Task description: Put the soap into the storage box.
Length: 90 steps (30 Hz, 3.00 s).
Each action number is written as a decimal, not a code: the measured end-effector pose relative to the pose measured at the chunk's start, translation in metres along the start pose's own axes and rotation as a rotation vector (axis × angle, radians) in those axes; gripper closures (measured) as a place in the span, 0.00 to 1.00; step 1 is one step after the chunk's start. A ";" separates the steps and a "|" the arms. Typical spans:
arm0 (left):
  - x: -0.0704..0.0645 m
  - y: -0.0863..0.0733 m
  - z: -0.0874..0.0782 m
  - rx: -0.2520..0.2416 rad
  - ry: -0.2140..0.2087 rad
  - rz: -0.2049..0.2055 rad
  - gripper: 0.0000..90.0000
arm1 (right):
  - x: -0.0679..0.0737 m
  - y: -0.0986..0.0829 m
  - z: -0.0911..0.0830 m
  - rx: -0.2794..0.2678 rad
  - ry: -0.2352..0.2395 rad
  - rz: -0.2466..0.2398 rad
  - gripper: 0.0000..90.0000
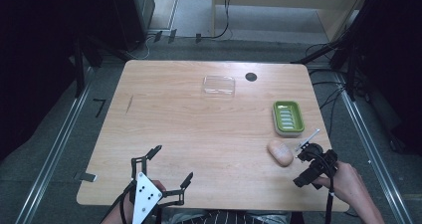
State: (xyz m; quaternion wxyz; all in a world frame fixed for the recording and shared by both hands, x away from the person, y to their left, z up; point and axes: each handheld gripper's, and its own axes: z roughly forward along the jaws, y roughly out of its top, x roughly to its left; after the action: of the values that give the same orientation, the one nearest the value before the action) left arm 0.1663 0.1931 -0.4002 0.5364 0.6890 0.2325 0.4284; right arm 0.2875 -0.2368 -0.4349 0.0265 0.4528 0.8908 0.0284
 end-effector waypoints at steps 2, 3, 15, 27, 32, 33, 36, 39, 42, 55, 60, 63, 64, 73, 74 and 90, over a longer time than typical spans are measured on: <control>0.000 0.000 0.000 0.001 0.001 0.000 0.01 | 0.000 0.001 0.000 -0.002 -0.002 -0.003 0.00; 0.000 0.000 -0.001 0.000 0.002 -0.002 0.01 | 0.000 0.002 0.000 -0.002 -0.003 -0.003 0.00; -0.001 0.000 0.000 0.000 -0.002 0.000 0.01 | 0.004 0.016 0.000 -0.008 -0.013 -0.026 0.00; -0.001 0.000 0.002 -0.002 -0.009 -0.001 0.01 | 0.006 0.036 0.002 -0.018 -0.012 -0.043 0.00; -0.001 0.000 0.002 -0.002 -0.007 -0.002 0.01 | 0.005 0.043 0.004 -0.021 -0.007 -0.045 0.00; -0.001 0.000 0.002 -0.002 -0.007 -0.002 0.01 | 0.004 0.045 0.004 -0.016 -0.007 -0.042 0.00; -0.001 0.000 0.002 -0.002 -0.006 -0.003 0.01 | 0.003 0.051 0.006 -0.016 -0.001 -0.042 0.00; -0.001 0.000 0.002 -0.002 -0.007 -0.003 0.01 | 0.002 0.056 0.007 -0.017 0.002 -0.039 0.00; -0.001 0.000 0.002 -0.003 -0.007 -0.004 0.01 | 0.001 0.061 0.009 -0.015 0.007 -0.036 0.00; 0.000 0.000 0.002 -0.003 -0.009 -0.002 0.01 | -0.002 0.080 0.019 0.003 0.015 -0.033 0.00; 0.000 0.000 0.001 -0.003 -0.007 -0.004 0.01 | -0.004 0.087 0.024 0.009 0.014 -0.036 0.00; 0.000 0.000 0.001 -0.003 -0.007 -0.004 0.01 | -0.004 0.091 0.028 0.020 0.017 -0.028 0.00; 0.000 0.000 0.001 -0.003 -0.006 -0.004 0.01 | -0.004 0.092 0.030 0.018 0.018 -0.032 0.00; 0.000 0.000 0.001 -0.003 -0.006 -0.004 0.01 | -0.006 0.100 0.038 0.036 0.021 -0.021 0.01; 0.000 0.000 0.001 -0.003 -0.006 -0.004 0.01 | -0.006 0.100 0.039 0.038 0.021 -0.020 0.01; 0.000 0.000 0.001 -0.004 -0.007 -0.004 0.01 | -0.009 0.099 0.042 0.057 0.026 0.008 0.22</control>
State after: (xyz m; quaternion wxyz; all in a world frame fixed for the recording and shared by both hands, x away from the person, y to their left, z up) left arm 0.1672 0.1925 -0.4003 0.5394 0.6890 0.2310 0.4255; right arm 0.3756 -0.1846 -0.4687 0.0019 0.4567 0.8896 0.0090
